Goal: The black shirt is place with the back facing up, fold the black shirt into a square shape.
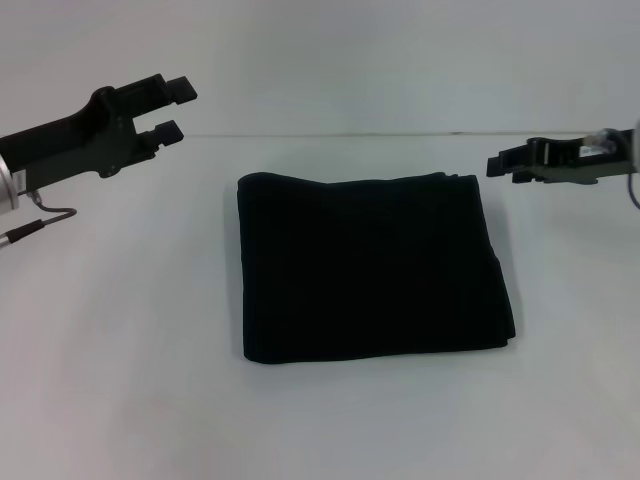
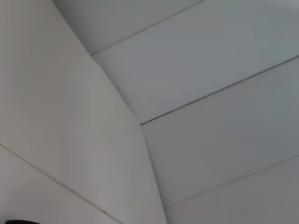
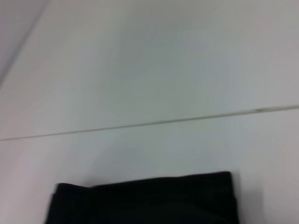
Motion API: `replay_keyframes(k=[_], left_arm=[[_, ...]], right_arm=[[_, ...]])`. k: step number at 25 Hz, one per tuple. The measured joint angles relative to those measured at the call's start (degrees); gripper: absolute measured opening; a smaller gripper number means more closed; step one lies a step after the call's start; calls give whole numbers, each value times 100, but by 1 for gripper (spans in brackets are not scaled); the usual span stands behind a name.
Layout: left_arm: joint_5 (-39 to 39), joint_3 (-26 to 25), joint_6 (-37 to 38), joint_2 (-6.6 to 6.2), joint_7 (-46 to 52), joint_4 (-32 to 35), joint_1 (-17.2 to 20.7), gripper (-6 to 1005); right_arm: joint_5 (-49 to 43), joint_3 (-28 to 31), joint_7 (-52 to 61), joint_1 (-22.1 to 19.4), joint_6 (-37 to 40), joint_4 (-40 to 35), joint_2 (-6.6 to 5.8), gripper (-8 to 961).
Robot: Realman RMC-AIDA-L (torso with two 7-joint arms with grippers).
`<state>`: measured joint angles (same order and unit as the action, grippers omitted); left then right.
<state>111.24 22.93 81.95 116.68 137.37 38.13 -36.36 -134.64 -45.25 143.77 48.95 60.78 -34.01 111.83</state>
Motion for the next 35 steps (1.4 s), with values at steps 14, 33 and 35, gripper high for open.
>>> replay_keyframes(k=[14,33,35], left_arm=[[96,-26,1650,-75,-3321,546,335,737],[705,70,1833,407,-5966,488,710,737],[738,108,1821,369,-5885,440,681,737]], right_arm=[[3112,945,-4686,-1937,1653,-719,417,816],[2957,1126,-6313,-2567,2607,-339,668,885],[2890,1119,-6317,-2554,2602,-322,672,885]])
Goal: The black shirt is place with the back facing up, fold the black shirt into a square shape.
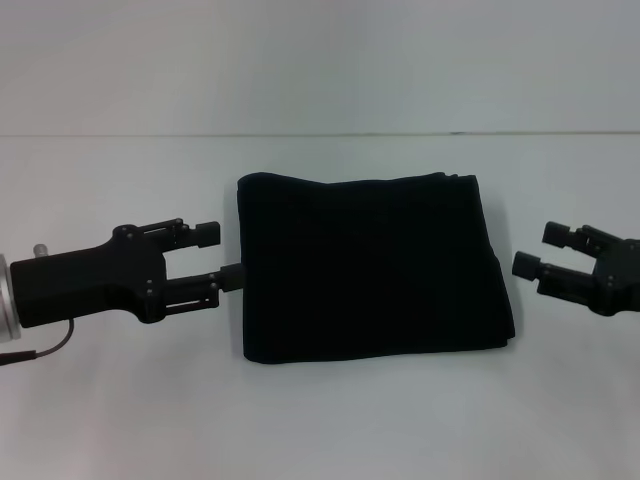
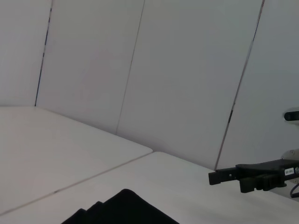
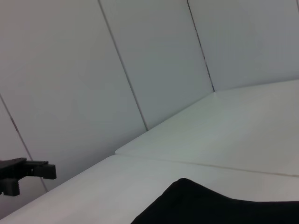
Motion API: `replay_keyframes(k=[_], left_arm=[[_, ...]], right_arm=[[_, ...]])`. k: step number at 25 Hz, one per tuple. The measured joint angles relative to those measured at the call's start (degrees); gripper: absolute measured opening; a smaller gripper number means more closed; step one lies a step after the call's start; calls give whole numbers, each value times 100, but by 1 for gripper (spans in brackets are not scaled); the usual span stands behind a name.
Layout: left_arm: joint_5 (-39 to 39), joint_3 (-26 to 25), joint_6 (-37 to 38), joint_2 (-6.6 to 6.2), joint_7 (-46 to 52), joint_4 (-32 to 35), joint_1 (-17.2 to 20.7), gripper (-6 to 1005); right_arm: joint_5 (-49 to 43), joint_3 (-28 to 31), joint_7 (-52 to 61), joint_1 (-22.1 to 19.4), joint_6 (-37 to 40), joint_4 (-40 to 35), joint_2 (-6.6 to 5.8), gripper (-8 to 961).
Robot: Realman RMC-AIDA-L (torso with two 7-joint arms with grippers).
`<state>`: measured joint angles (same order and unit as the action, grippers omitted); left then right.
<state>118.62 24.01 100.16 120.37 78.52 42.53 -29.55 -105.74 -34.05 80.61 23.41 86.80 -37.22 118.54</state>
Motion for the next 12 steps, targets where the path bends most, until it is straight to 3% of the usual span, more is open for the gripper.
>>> replay_keyframes(k=[4,12], left_arm=[[51,234,-5,-75,267,-18,-39,736],[308,423,18,-91,603,11,-171,736]], right_arm=[[-69,-1,-1,18,-5,9,8,885],[-198,-12,29,77,34,14,6,884]])
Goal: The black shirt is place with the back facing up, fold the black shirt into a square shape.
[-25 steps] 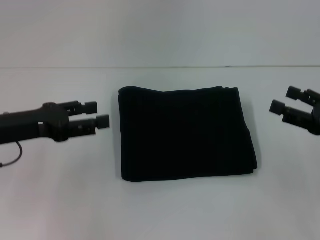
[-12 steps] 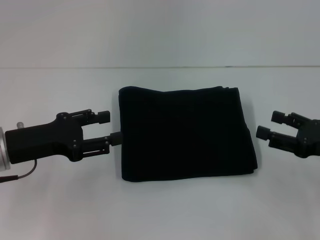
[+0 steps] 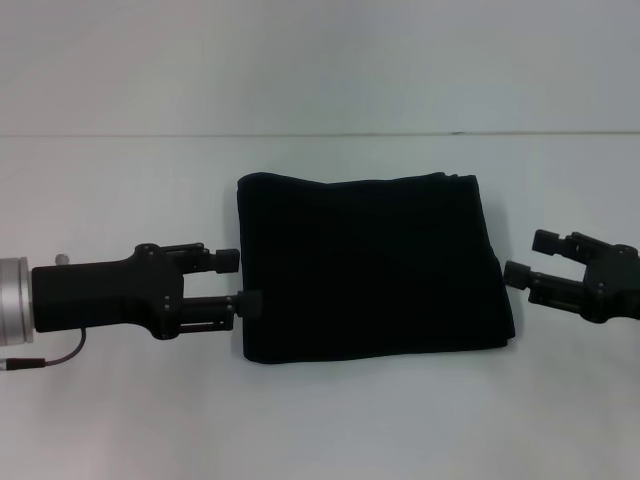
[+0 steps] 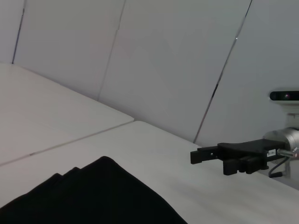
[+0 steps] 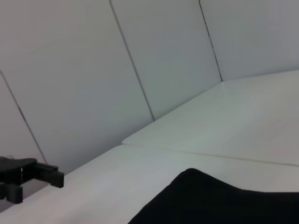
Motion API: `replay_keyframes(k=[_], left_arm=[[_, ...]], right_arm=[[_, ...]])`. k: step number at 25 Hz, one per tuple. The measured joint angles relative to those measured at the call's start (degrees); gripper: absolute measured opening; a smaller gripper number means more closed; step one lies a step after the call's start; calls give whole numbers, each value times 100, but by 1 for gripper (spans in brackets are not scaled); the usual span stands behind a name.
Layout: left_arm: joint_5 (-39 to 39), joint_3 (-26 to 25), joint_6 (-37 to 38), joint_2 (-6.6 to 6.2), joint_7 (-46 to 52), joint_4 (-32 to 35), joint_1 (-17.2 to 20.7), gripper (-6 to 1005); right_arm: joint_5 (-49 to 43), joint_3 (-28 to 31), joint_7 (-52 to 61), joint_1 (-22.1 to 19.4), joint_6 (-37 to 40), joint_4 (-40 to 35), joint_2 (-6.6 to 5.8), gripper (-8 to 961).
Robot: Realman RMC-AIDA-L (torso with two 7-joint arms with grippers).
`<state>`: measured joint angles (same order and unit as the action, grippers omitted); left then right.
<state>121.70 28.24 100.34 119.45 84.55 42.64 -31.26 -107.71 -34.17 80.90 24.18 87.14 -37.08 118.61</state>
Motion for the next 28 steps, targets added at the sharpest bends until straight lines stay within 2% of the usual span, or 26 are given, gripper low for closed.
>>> replay_keyframes(k=[12,17,21,28], left_arm=[[148,239,-142,-2,84,-27,-48,737],[157,561,-332,-1,556,-20,-157,737],[157,617,-516,2,650,-5,-197,737],[157,676,-831,62,613,-21,-222,737]], right_arm=[[-481,-22,-15,109,77,-1,12,884],[-661,-50,11,129,83,-3,-8,884],[-665,-14,16,106,91,-2,-17,884],[-671,-25,19,83,93,-1,-9,885]])
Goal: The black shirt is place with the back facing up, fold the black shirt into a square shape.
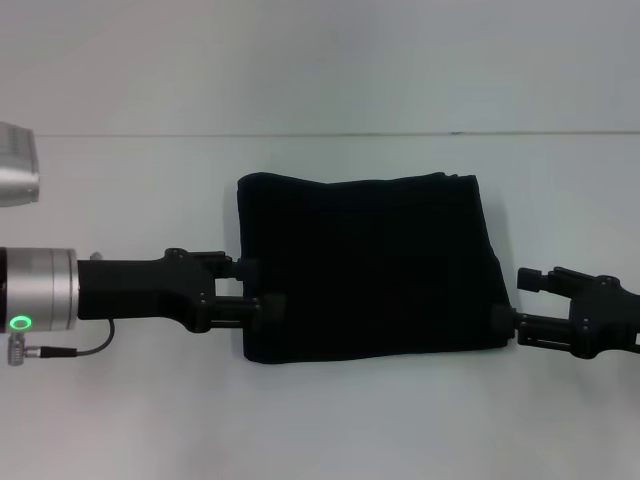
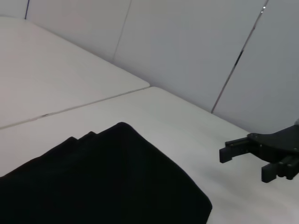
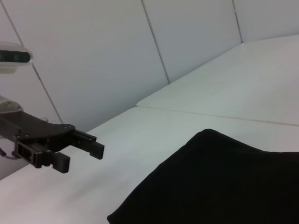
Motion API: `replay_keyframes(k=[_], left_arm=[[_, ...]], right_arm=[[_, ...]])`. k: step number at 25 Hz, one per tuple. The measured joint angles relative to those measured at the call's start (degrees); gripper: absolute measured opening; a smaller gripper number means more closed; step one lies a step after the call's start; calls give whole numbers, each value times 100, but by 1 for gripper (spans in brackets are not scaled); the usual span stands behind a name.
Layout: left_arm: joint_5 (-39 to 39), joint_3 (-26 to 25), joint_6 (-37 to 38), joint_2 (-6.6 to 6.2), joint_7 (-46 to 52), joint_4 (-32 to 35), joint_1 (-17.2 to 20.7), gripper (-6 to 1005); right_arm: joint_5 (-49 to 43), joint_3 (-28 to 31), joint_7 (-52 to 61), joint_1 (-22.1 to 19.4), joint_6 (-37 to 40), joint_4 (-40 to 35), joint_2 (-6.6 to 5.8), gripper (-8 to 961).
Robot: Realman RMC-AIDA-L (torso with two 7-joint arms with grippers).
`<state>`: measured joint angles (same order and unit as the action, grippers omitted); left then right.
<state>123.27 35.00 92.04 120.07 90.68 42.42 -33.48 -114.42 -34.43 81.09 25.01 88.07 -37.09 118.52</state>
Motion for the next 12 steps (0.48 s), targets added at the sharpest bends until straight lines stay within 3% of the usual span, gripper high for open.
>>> replay_keyframes(k=[12], left_arm=[[-14,95,-118,37,-32,-15,-15,737]], right_arm=[[-1,-20,2,-6,0,0,13,882]])
